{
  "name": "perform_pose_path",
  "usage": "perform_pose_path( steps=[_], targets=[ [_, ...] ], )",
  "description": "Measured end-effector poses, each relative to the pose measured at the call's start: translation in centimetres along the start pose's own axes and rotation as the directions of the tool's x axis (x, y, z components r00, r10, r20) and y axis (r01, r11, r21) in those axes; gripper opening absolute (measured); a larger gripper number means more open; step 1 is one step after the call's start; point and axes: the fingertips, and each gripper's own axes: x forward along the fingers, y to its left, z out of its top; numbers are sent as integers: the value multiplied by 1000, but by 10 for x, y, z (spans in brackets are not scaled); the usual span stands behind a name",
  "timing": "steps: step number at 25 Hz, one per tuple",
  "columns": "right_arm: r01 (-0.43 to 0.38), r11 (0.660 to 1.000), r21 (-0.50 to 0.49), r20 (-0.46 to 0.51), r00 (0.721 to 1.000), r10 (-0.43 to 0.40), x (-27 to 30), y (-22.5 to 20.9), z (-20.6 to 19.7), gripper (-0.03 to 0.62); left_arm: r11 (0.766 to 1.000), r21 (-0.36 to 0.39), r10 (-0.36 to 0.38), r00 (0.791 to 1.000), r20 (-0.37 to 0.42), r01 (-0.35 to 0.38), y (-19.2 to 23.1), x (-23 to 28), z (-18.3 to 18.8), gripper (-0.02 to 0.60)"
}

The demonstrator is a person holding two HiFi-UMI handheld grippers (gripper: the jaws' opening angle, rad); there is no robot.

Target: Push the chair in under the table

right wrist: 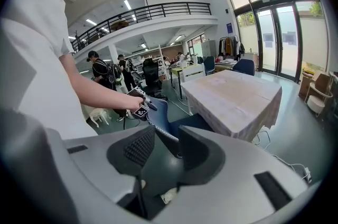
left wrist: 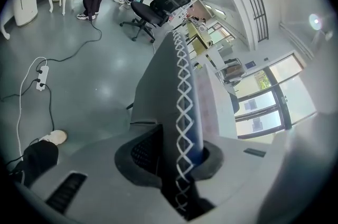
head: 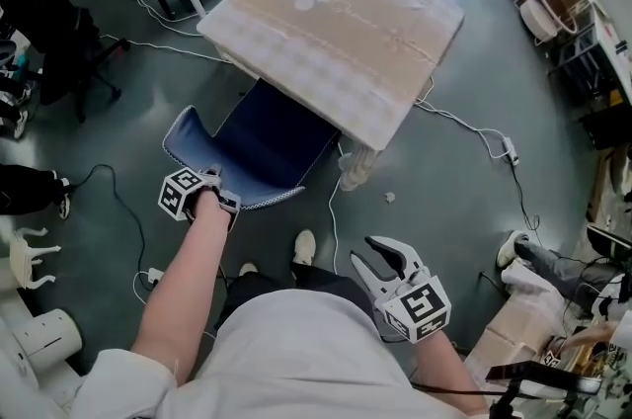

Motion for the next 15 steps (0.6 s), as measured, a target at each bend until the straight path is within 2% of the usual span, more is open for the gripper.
perform_pose_path(
  steps=[5, 8, 11, 15],
  targets=[
    [4, 1000, 13, 4, 1000, -4, -2, -12, -4, 150, 1000, -4, 1, 1000, 4, -1, -10, 8, 4, 86],
    [-12, 1000, 12, 6, 1000, 12, 2, -13, -3, 150, 999, 34, 21, 1000, -4, -20, -4, 9, 6, 103],
    [-31, 1000, 2, 17, 999, 31, 8, -12, 1, 150, 992, 104, 77, 997, 2, -76, -1, 9, 8, 117],
    [-61, 998, 0, 22, 998, 61, 15, -9, 2, 150, 964, 223, 145, 989, 27, -147, -1, 0, 15, 192]
  ],
)
